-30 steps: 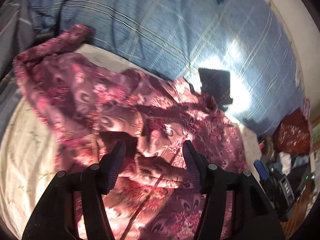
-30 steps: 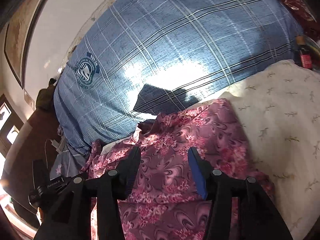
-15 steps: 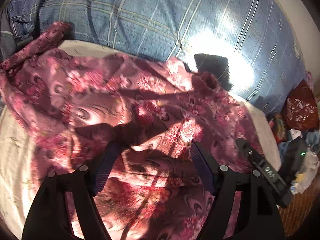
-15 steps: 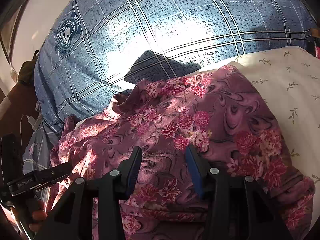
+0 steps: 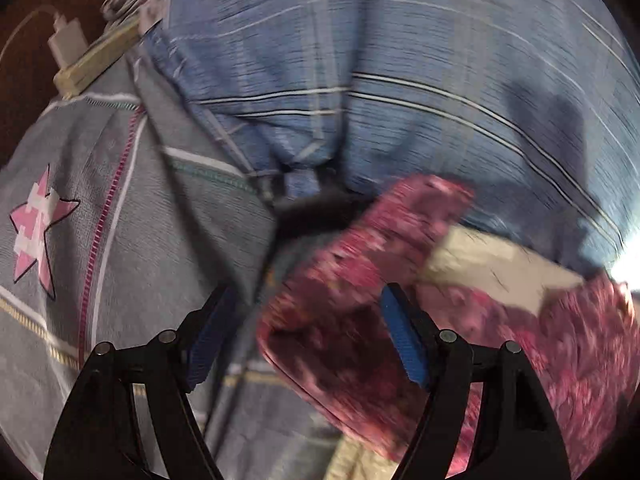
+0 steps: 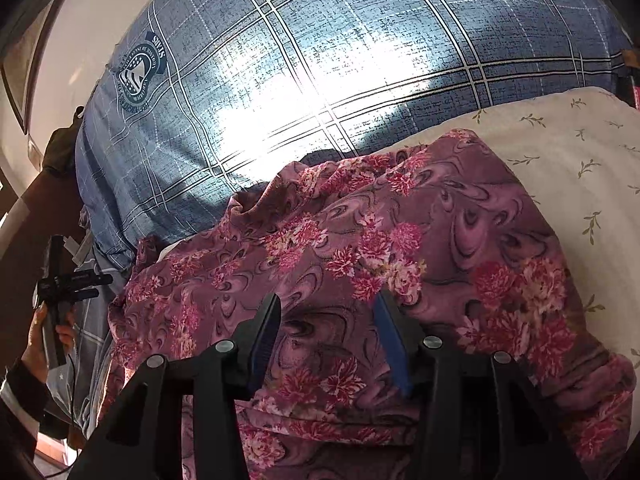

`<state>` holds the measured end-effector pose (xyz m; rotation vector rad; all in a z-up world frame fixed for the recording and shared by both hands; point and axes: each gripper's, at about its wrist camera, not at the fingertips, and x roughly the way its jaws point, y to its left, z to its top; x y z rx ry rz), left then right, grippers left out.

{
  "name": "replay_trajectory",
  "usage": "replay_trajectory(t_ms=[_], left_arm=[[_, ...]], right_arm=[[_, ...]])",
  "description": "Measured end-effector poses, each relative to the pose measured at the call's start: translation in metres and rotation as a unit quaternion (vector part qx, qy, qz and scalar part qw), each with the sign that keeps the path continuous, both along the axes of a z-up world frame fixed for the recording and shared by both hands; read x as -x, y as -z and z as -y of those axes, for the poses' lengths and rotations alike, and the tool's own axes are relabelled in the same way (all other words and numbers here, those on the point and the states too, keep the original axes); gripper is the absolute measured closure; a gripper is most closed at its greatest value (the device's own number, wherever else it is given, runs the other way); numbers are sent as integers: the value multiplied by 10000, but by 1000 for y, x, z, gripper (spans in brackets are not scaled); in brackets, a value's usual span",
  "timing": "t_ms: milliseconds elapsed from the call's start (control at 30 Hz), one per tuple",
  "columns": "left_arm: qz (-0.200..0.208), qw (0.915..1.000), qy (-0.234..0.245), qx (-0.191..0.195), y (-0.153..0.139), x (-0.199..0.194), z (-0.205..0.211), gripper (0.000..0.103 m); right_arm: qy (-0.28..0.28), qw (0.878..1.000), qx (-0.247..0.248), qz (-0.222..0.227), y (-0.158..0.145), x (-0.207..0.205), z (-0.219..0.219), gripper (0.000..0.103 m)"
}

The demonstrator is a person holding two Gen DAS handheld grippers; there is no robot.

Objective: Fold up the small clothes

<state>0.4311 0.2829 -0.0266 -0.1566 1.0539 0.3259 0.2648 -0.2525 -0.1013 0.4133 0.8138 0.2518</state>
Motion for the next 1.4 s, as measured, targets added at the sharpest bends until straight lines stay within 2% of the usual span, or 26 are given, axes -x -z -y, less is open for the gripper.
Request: replay_trajectory(t_ms=[67,133,300,367,400,433,467,533,633,867,1033,1100,1167,1267,1333,1400], left_arm=[[-6,9996,-81,281,9,-9,-18,28],[-41,9980,32,631,20,-17,-27,28],[-200,9902,129,1376,53,-29,-41,28],[-194,9887,164,1476,60,-29,-39,30],[-62,9886,209,1490,60,-26,-37,39],[56,9881,262,1515,58,-24,-35,66],[86,9878,283,1531,57,-22,-33,86],[137,9888,267,1463,52,-17,-29,97],[359,9877,302,1493,33,-4,-25,99],[911,9740,794,1915,-21,30,12,99],[1157,9549,1236,2439,-49,57,60,99],[1253,9428,1387,2762,-55,63,78,99],[1283,9303,1569,3058,-57,75,106,99],[1045,9210,1917,3227,-39,91,149,99],[705,9202,2084,3238,-16,97,177,99],[348,9253,2088,3145,9,101,199,98]], right_arm=[[-26,10000,-15,9,0,0,0,49],[-46,10000,-24,16,1,-1,0,47],[-77,10000,-40,32,1,-2,-2,45],[-82,10000,-43,36,0,-2,-3,45],[-83,9999,-45,37,0,-3,-3,45],[-85,9999,-46,40,0,-3,-3,45],[-82,9999,-46,39,0,-3,-3,45],[-85,9999,-59,42,1,-3,-2,44],[-88,9999,-93,53,1,-3,-2,44],[-81,9999,-135,64,1,-1,0,44],[-82,9998,-175,69,1,-1,1,44],[-84,9998,-192,72,1,-1,3,44],[-86,9997,-215,75,1,-1,4,44],[-87,9996,-242,80,0,0,5,44],[-88,9996,-266,83,0,0,5,44],[-88,9995,-290,79,0,0,7,44]])
